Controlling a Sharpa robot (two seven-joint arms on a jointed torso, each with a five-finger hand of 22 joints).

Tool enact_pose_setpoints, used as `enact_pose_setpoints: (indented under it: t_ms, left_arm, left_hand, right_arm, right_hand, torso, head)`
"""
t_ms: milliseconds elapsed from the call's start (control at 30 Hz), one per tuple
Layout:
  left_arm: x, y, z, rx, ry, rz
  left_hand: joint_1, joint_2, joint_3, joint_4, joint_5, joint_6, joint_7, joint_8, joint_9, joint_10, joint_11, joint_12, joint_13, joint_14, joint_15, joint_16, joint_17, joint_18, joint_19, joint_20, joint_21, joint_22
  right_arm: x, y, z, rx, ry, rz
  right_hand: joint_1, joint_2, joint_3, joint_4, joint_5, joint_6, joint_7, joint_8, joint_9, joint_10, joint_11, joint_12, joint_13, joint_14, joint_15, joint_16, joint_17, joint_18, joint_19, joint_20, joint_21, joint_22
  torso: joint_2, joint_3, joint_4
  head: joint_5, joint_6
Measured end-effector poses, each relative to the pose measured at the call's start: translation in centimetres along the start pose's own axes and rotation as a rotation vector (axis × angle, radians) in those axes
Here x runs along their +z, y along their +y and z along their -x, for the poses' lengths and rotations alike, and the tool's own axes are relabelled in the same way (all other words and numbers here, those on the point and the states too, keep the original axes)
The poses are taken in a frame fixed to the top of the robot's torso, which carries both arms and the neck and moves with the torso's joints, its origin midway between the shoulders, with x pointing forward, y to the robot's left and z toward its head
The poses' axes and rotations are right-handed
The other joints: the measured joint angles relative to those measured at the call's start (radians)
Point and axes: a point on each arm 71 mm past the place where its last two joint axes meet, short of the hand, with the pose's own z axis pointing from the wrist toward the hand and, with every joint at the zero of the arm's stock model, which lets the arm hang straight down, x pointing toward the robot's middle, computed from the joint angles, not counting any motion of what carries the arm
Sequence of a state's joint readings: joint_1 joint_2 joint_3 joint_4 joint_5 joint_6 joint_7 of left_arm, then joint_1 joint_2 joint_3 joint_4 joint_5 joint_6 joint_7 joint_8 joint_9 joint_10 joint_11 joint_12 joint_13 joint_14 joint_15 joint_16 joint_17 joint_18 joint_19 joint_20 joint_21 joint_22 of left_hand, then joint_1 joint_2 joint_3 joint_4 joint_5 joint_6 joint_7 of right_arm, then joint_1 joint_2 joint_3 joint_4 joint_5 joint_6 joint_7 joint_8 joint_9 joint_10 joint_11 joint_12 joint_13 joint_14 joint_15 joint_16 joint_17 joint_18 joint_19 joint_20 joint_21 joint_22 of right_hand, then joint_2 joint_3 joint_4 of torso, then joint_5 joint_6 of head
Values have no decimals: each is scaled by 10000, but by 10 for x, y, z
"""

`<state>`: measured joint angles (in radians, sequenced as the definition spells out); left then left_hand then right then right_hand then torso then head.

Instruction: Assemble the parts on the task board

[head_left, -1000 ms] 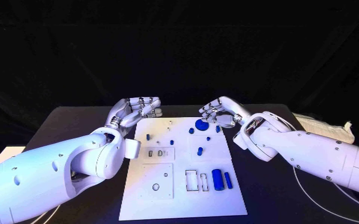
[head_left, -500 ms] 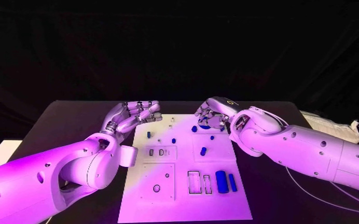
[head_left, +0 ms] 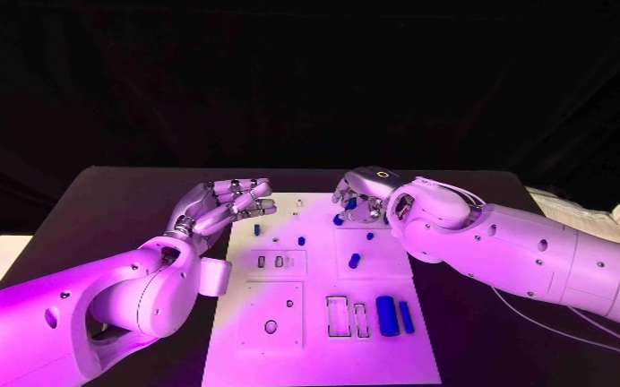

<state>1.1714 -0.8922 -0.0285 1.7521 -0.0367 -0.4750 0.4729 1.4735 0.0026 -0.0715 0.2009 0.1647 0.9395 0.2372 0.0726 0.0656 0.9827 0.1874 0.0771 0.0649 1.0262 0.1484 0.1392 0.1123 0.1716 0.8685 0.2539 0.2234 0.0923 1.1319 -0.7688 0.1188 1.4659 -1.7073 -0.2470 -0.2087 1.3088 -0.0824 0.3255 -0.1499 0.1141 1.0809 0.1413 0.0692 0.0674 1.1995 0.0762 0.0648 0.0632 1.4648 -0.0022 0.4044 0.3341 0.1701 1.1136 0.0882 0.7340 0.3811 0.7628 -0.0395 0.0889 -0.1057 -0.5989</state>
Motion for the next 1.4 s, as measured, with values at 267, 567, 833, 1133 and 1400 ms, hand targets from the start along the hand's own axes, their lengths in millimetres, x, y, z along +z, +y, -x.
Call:
enact_pose_setpoints:
  t_ms: [267, 567, 833, 1133, 1400]
  left_arm:
    - [-1, 0, 1, -107, 32, 59]
    - [0, 0, 1, -169, 80, 104]
    - [0, 1, 0, -187, 91, 144]
    - [1, 2, 2, -175, 54, 189]
    - [1, 2, 3, -166, 31, 238]
  left_hand:
    - [0, 0, 0, 0, 0, 0, 0, 0, 0, -37, 37, -44, 0, 0, 0, 0, 0, 0, 35, 35, 0, -11]
    - [0, 0, 15, -70, 0, 0, -1, -20, 1, -37, 37, -44, 0, 0, 0, -46, -1, 0, 35, 35, -49, -36]
    - [68, 67, 24, -217, 0, -38, 36, -39, -4, -91, 90, -113, 1, -38, 37, -121, -2, -1, 35, 35, -107, -75]
    - [396, 208, 319, -650, 0, -74, 0, -39, -5, -125, 125, -114, 1, -38, 37, -232, 27, -1, 66, 66, -164, -157]
    - [540, 248, 582, -913, 0, -146, -1, -39, -4, -125, 125, -113, 1, -38, 37, -279, 36, 0, 71, 71, -223, -190]
  right_arm:
    - [0, -1, -2, -418, 440, -117]
    - [1, -1, -4, -615, 653, -158]
    - [3, -1, -5, -608, 679, -172]
    - [3, 0, -5, -555, 666, -96]
    - [3, 3, -4, -417, 484, 51]
  right_hand:
    - [172, -278, 234, 297, -39, -4, -4, 0, -1, -140, 37, 0, 0, 0, 0, 697, 651, 0, -359, 30, 718, 497]
    - [221, -323, 543, 677, -263, -4, -5, 0, -2, -174, 2, 0, 0, 0, 1, 1421, 1230, 0, -515, 50, 1351, 921]
    - [301, -325, 939, 987, -414, 34, -34, 0, -3, -137, 39, 0, 0, 0, 1, 2096, 1714, 0, -729, 50, 1900, 1310]
    - [343, -368, 1219, 1273, -451, 372, -84, -8, 20, 225, -37, 0, 12, 21, -21, 3696, 3134, 1, -176, 47, 3161, 2905]
    - [446, -319, 1426, 1509, -511, 819, -203, 122, 83, 669, -200, -1, 42, 0, -143, 5019, 4351, -160, 279, -18, 4043, 4057]
  torso:
    - [114, 6, 17]
    - [228, 6, 47]
    - [295, 5, 72]
    - [356, 6, 75]
    - [397, 6, 108]
  head:
    - [-19, 11]
    - [-33, 75]
    - [2, 96]
    - [14, 129]
    - [-7, 123]
